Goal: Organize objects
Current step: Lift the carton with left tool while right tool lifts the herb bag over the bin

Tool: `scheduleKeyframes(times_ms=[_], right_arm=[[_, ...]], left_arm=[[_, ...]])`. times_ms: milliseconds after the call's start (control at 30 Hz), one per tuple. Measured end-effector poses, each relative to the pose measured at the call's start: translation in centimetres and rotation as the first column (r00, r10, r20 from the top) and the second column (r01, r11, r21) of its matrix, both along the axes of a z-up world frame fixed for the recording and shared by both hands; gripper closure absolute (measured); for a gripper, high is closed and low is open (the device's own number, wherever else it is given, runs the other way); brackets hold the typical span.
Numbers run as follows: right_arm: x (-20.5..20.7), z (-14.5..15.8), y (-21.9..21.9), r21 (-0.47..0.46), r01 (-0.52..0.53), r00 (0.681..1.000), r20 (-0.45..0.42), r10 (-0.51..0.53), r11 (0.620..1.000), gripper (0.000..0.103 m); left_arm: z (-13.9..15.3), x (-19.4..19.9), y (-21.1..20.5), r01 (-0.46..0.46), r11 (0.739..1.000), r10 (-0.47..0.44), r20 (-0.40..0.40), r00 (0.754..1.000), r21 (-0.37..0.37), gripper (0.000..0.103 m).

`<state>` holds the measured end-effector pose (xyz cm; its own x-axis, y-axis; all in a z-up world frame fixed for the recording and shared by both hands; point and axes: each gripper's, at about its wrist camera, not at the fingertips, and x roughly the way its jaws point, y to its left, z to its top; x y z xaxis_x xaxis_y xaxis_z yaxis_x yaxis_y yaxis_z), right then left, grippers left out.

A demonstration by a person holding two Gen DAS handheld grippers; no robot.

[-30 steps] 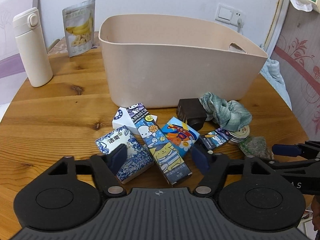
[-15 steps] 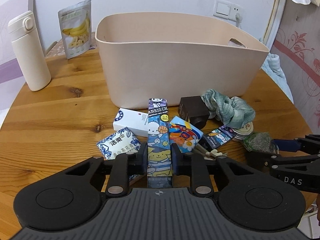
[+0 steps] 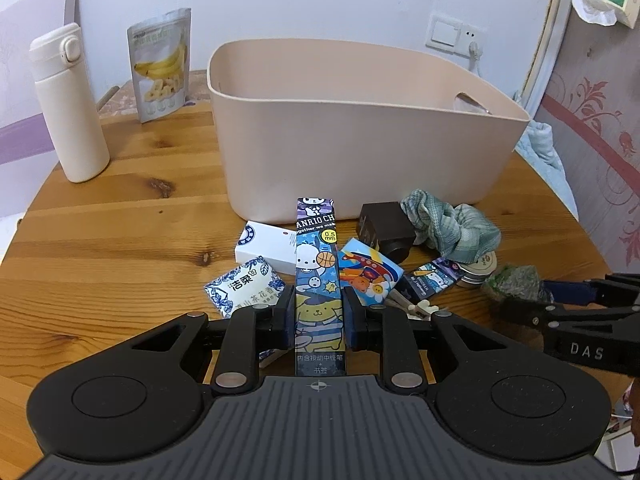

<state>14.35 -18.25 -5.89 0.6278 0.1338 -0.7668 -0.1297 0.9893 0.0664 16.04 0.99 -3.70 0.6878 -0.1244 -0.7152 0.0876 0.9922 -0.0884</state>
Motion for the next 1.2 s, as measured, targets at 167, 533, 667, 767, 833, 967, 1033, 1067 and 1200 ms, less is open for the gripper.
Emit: scheduleKeyframes(times_ms=[167,533,667,767,833,967,1033,1067,1200], right_arm=[[-0.6,1.0,-0.4,0.001,0.014,0.999,0.03,-0.014,1.0,0.056],[-1.5,4.1,-1.4,0.005,0.065,0.99,0.122,-0.065,0.998,0.056],[-1.9,5.5,-1.6,0.009,0.079,0.983,0.166,-0.079,0.997,0.056],[-2.0,6.4,-1.8,0.01,0.084,0.978,0.19,-0.084,0.996,0.056],[-1.9,6.9,-1.8,0.009,0.086,0.975,0.205,-0.086,0.996,0.056],[-1.7,8.1,-1.9,0.012,0.089,0.966,0.241,-0.089,0.996,0.056],[-1.5,8.7,-1.9,0.011,0.088,0.962,0.258,-0.088,0.996,0.056],[-1.4,8.9,-1.9,0.009,0.089,0.96,0.267,-0.088,0.996,0.056],[-0.9,9.7,-1.8,-0.001,0.089,0.951,0.298,-0.085,0.996,0.056]], left_arm=[[1.0,-0.9,0.3,0.003,1.0,-0.003,0.028,1.0,-0.004,0.08],[3.9,-2.7,0.9,0.023,1.0,-0.021,0.111,0.994,-0.019,0.08],[5.1,-3.0,1.1,0.031,0.999,-0.027,0.14,0.99,-0.025,0.08],[5.8,-3.3,1.1,0.037,0.999,-0.032,0.161,0.987,-0.027,0.08],[6.4,-3.5,1.1,0.041,0.999,-0.036,0.178,0.983,-0.024,0.08],[7.7,-3.7,0.7,0.052,0.999,-0.049,0.219,0.974,-0.006,0.08],[8.5,-3.7,0.7,0.056,0.998,-0.053,0.242,0.969,-0.004,0.08],[8.8,-3.7,0.6,0.055,0.998,-0.053,0.252,0.966,-0.001,0.08],[9.8,-3.1,0.7,0.047,0.999,-0.046,0.277,0.96,0.002,0.08]])
